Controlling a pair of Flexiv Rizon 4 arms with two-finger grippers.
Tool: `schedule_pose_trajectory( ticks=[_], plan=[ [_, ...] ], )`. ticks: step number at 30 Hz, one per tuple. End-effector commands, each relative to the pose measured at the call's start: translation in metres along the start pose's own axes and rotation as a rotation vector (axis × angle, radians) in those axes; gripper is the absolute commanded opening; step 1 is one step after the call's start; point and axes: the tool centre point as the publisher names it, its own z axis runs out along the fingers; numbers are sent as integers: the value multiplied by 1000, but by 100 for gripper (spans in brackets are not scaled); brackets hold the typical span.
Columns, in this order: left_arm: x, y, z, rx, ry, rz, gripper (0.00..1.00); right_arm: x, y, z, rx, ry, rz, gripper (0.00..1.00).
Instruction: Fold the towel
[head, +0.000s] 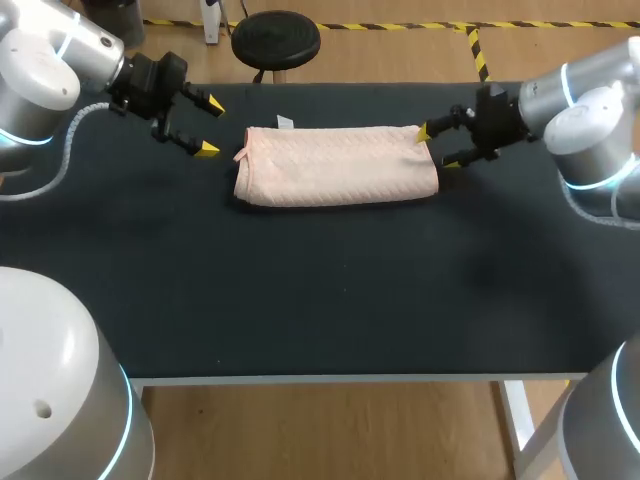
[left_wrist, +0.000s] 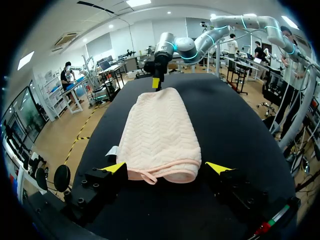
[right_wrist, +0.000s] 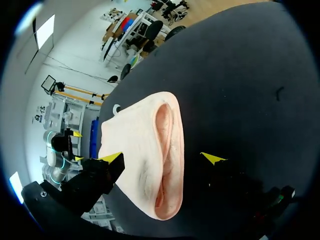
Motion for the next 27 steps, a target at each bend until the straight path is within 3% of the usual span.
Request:
schedule_pose_trajectory(
  ticks=[1,27],
  plan=[
    [1,0,0,1,-4,1,100,0,2,10,4,6,-9,100],
    [1,0,0,1,-4,1,100,9,-12,53,59,25,-36,100]
  ],
)
